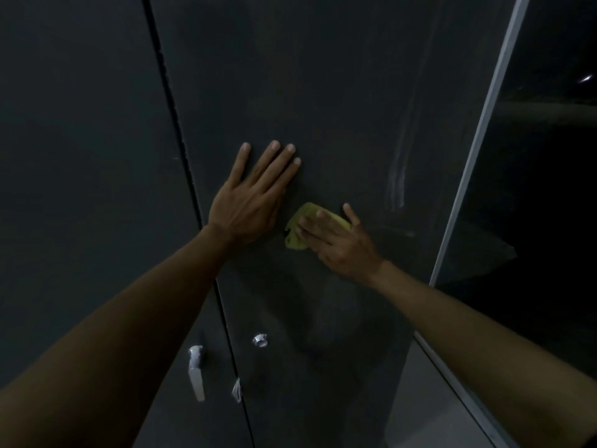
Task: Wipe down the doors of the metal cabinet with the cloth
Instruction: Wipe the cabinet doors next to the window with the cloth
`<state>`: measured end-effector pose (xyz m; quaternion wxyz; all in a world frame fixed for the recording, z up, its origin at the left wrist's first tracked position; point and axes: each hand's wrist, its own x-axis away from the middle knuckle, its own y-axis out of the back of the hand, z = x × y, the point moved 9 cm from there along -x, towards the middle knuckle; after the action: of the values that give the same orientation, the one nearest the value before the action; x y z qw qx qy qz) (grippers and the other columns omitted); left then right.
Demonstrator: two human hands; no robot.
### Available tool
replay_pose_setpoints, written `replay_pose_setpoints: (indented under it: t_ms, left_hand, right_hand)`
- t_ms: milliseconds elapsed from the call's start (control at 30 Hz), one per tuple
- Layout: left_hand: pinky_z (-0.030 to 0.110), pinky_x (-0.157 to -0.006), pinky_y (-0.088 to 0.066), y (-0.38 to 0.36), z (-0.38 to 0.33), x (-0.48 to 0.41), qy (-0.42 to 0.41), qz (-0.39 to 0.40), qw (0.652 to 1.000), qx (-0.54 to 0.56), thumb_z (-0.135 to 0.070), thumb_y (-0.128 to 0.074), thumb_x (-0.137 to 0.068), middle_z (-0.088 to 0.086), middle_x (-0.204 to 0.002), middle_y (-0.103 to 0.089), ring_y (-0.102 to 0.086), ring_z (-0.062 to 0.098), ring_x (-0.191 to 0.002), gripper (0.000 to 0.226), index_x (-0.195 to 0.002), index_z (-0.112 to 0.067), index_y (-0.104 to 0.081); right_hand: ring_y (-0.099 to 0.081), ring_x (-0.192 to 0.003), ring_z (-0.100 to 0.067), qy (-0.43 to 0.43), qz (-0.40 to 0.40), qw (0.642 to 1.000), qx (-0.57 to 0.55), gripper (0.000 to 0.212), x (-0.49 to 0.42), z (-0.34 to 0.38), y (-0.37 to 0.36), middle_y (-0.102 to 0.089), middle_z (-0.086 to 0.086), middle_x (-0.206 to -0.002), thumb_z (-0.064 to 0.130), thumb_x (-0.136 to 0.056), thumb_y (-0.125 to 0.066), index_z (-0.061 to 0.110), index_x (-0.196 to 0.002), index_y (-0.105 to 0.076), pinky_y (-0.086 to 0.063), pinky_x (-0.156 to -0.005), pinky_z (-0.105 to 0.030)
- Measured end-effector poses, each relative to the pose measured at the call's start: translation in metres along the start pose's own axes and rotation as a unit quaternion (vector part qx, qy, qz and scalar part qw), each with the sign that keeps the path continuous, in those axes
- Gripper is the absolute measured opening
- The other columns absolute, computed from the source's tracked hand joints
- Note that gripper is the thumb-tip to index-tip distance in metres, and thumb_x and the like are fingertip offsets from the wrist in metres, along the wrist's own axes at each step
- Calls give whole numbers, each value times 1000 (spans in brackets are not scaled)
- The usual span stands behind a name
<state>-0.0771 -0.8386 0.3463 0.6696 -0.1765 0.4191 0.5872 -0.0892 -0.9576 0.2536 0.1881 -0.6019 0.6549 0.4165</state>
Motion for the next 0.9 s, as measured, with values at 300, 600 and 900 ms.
replay_pose_setpoints:
  t_ms: [300, 600, 900]
  left_hand:
    - [54, -116, -14, -1, -8, 10, -17, 5, 1000, -21, -21, -37, -101, 11, -156, -29, -26, 28, -145, 52, -151, -7, -28]
    - [53, -117, -11, -4, -13, 16, -15, 1, 999, -28, -24, -41, -102, 11, -157, -27, -24, 27, -145, 53, -151, -8, -28]
    - [52, -116, -2, -16, -38, 48, -8, 50, 999, -8, -26, -41, -100, 11, -157, -26, -19, 29, -145, 56, -151, -9, -25]
  right_hand:
    - [-15, -148, -22, -169, -17, 985, -25, 54, 5, -14, -2, -31, 1, -151, 22, -96, -47, 18, -147, -31, -12, -112, -59]
    - [-20, -146, -24, -184, -4, 983, -14, 55, 19, -5, -8, -14, 1, -161, 28, -99, -41, 18, -150, -24, -14, -112, -60]
    - [-34, -136, -12, 9, 59, 996, -67, 51, 48, 77, -26, -47, 13, -144, 15, -93, -52, 29, -141, -44, -27, -106, -56]
